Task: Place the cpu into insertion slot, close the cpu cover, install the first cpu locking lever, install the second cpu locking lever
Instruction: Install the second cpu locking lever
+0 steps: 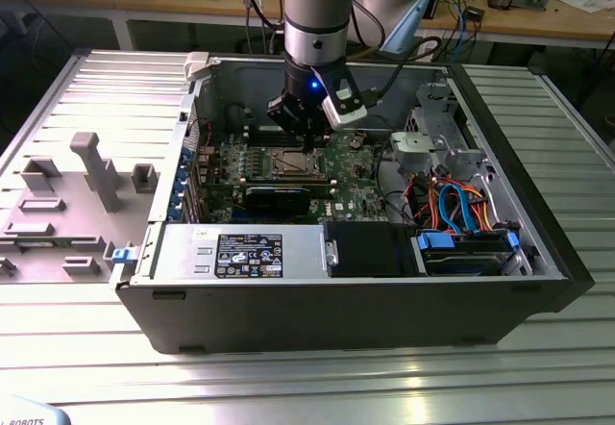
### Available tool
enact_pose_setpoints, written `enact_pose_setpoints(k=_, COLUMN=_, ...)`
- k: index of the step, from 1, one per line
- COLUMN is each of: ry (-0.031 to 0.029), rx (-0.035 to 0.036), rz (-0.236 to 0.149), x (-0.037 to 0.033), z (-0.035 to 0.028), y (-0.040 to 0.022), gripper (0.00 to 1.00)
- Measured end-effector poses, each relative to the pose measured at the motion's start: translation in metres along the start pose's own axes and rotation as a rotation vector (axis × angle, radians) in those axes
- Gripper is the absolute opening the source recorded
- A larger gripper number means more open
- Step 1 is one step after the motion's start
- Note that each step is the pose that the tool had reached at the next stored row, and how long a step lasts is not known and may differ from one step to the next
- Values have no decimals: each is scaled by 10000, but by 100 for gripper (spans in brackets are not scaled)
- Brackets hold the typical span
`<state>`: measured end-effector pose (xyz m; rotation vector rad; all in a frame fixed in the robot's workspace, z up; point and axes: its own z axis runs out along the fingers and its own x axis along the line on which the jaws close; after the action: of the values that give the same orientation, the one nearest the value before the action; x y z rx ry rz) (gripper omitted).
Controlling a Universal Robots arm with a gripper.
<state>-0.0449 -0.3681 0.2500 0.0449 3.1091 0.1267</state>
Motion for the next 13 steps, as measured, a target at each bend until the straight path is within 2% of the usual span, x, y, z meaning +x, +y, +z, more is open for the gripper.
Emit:
enact_pose_setpoints(k=5, ry=1, rx=-36, rz=1, x=-1, z=-2, y=-38, gripper=11)
enact_pose_setpoints(k=6, ry=2, rx=-82, rz=3, x=-1, z=-2, y=-46, gripper=11)
enact_pose_setpoints(k=7, ry=5, rx=-199, rz=6, x=-1, z=-2, y=-49, gripper=11)
enact_pose_setpoints(k=8, ry=7, rx=-252, rz=8, x=-1, z=-2, y=-50, gripper=11)
enact_pose_setpoints(k=13, ry=7, rx=-295, rz=8, x=3, z=-10, y=-90, gripper=11)
